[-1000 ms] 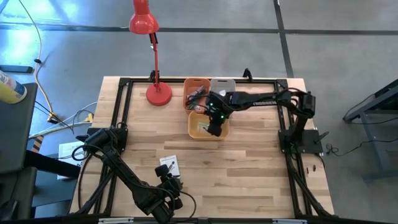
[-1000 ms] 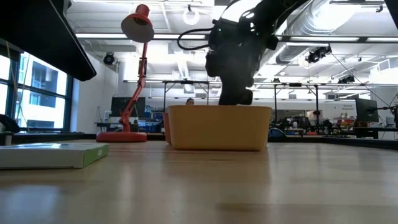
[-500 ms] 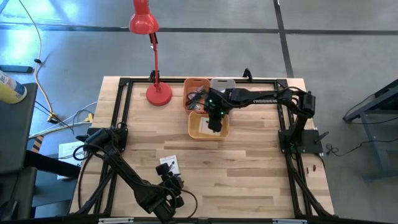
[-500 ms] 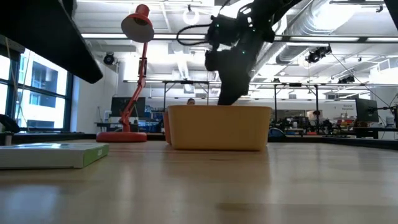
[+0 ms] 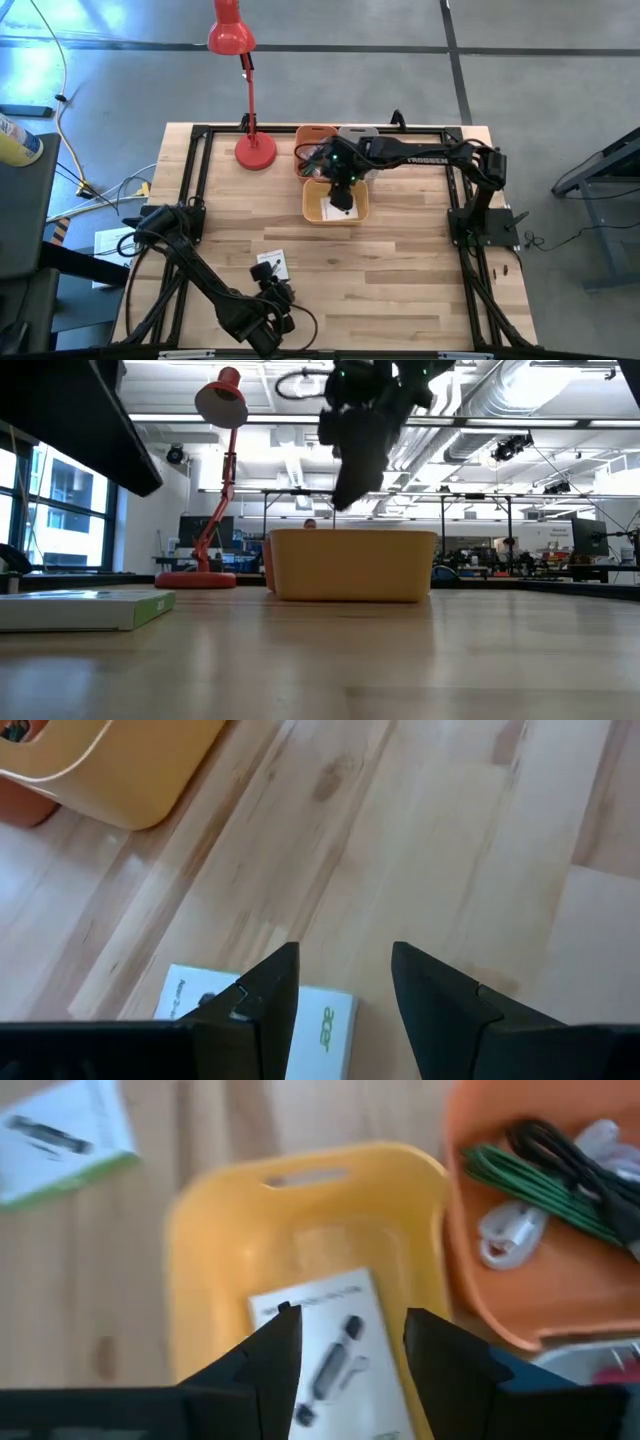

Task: Pick and place items into bin
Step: Put the card reader box into the yellow bin

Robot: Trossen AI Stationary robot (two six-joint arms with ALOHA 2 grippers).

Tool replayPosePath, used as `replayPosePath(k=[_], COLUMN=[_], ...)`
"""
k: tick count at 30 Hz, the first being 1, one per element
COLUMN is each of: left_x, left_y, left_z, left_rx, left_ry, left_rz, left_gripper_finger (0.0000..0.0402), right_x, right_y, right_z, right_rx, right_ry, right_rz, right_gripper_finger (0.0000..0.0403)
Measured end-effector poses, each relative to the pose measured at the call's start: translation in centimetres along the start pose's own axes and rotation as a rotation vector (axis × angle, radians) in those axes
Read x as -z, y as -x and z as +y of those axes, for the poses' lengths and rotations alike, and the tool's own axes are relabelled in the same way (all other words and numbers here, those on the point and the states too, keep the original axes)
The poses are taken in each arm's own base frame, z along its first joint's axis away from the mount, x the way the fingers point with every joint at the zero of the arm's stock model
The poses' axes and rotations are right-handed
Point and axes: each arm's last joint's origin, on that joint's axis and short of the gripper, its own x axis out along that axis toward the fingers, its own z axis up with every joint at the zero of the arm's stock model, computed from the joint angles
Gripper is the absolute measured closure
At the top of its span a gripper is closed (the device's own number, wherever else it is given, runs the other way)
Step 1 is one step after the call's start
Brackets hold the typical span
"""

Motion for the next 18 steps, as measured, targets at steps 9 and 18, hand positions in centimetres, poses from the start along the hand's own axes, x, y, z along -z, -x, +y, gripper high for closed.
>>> replayPosePath(k=[9,18], left_x=[-1.6,-2.3], left_y=[3.8,7.1], left_z=[2.8,6.3], left_rx=[0.073,0.09], left_ry=[-0.033,-0.023], left_rz=[0.058,0.157], left_gripper_finger=[0.0252,0.0252], right_x=[-2.4,-1.6], right_y=[2.4,0.8], right_z=[5.3,12.4], right_rx=[-0.19,-0.332], right_ry=[0.014,0.005], right_rz=[-0.019,-0.054], right_gripper_finger=[0.0236,0.024])
